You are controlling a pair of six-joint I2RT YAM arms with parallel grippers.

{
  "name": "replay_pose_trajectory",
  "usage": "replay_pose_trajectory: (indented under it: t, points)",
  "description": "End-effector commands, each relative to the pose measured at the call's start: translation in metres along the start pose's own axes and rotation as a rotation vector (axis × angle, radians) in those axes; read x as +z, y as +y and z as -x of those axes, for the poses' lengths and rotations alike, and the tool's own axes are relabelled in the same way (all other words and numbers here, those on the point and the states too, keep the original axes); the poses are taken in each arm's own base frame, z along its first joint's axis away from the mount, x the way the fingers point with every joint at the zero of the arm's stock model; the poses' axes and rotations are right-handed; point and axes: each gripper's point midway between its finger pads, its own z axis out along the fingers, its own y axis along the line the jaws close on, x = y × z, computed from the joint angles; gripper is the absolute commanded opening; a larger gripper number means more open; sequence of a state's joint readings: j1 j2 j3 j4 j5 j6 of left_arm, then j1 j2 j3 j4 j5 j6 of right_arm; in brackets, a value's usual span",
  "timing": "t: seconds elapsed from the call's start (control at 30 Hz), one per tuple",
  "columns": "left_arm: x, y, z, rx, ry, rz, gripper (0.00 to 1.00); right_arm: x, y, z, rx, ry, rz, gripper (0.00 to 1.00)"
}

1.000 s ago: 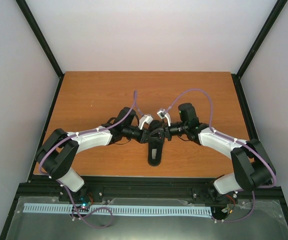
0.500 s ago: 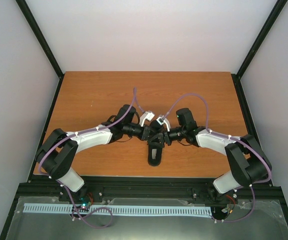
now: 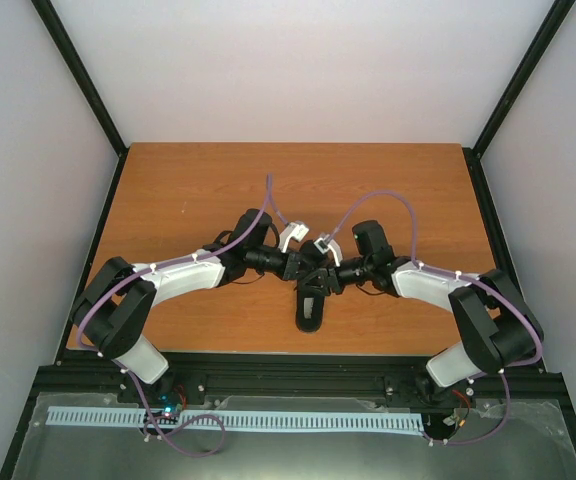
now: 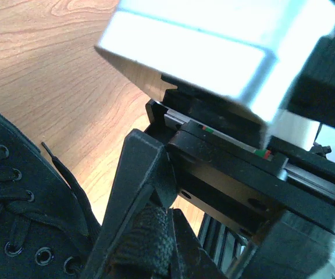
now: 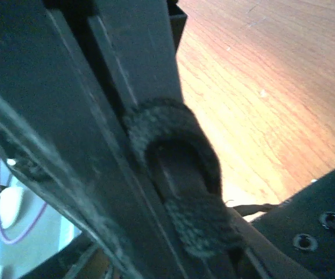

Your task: Tie the shoes

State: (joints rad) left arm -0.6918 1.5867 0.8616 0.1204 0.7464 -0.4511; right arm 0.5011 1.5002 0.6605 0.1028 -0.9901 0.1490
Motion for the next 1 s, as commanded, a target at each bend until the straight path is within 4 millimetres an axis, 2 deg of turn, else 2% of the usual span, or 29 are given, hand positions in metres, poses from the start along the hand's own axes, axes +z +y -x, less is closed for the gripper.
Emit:
replay_pose_trajectory:
  t: [0.0,0.23,0.37,0.5,0.73,0.8,0.83,0.87,0.97]
  points:
    - [-0.001,-0.019,0.017,0.035,-0.025,-0.053,0.01,-0.003,-0.009,0.003,-0.033,-0.033,-0.075,0.41]
    - [-0.001,-0.016,0.017,0.024,-0.025,-0.043,0.01,-0.007,-0.012,0.006,-0.036,-0.075,-0.118,0.22]
    - [-0.002,-0.015,0.016,0.018,-0.025,-0.039,0.01,-0.009,-0.012,0.008,-0.039,-0.095,-0.130,0.16]
    - [-0.004,-0.013,0.017,0.013,-0.030,-0.025,0.03,-0.011,-0.014,0.009,-0.040,-0.107,-0.151,0.03]
    - [-0.007,-0.009,0.017,0.001,-0.042,-0.003,0.11,-0.014,-0.015,0.006,-0.034,-0.123,-0.170,0.03]
    - [-0.008,-0.008,0.018,-0.005,-0.046,0.003,0.16,-0.015,-0.015,0.006,-0.034,-0.126,-0.176,0.03]
    - [-0.009,-0.007,0.018,-0.009,-0.046,0.007,0.24,-0.015,-0.015,0.005,-0.033,-0.127,-0.181,0.03]
    - [-0.009,-0.006,0.017,-0.011,-0.046,0.008,0.28,-0.016,-0.015,0.004,-0.032,-0.129,-0.186,0.03]
    - [-0.012,-0.006,0.015,-0.010,-0.046,0.012,0.33,-0.018,-0.016,0.004,-0.032,-0.136,-0.199,0.03]
